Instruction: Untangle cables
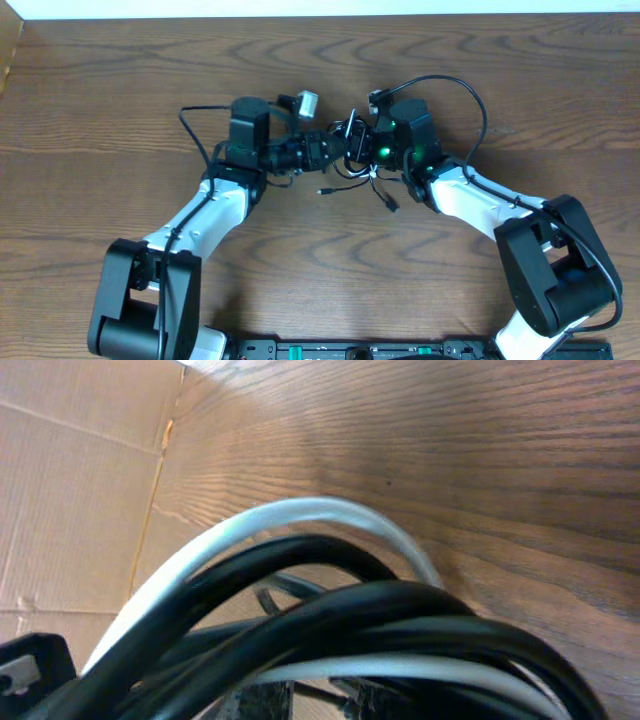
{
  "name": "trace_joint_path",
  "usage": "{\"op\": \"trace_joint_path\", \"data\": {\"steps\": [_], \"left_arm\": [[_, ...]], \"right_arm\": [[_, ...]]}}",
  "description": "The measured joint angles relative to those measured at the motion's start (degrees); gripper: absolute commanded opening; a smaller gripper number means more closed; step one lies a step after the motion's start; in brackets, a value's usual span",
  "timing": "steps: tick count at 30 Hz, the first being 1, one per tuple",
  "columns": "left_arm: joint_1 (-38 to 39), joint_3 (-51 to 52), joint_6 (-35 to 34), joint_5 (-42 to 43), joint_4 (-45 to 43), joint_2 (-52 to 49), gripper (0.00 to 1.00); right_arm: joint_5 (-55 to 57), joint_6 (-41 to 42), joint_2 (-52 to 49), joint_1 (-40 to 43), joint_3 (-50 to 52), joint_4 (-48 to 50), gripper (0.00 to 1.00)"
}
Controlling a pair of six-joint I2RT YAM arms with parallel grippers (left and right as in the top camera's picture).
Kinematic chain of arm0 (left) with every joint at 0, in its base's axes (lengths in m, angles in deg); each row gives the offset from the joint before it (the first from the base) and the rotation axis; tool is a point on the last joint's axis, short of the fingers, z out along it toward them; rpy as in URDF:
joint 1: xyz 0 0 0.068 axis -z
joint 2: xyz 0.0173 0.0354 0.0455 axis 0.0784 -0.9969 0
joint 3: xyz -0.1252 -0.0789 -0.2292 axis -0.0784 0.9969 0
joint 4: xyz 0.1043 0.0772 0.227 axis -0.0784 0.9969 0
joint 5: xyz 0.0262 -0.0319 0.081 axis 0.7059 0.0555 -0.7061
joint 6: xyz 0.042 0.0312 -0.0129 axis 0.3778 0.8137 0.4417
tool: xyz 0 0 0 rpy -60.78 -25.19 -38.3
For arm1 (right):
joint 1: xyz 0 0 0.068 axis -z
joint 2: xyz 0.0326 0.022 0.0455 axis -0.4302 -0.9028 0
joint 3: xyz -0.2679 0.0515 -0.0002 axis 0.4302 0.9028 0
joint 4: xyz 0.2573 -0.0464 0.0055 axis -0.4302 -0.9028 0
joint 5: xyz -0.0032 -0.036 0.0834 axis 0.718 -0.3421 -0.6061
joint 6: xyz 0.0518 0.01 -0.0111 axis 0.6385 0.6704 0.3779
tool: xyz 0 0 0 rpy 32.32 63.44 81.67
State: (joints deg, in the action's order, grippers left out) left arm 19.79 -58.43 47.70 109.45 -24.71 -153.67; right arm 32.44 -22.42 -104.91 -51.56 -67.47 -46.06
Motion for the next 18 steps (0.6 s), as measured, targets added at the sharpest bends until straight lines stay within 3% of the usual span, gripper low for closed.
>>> {"op": "trace_joint_path", "data": {"steps": [12,18], "left_arm": [[2.95,0.00,2.58,-0.55,-0.57,0.09,0.07],[4.13,0.09,2.62,-3.13,-0.13,0.09,0.07]], "right_arm": [[-17.18,-7.87,-1.86,5.64,0.04,0.48,0.22],[-26.64,-9.46,-8.72,6.34,0.00,9.97,0.28]]}}
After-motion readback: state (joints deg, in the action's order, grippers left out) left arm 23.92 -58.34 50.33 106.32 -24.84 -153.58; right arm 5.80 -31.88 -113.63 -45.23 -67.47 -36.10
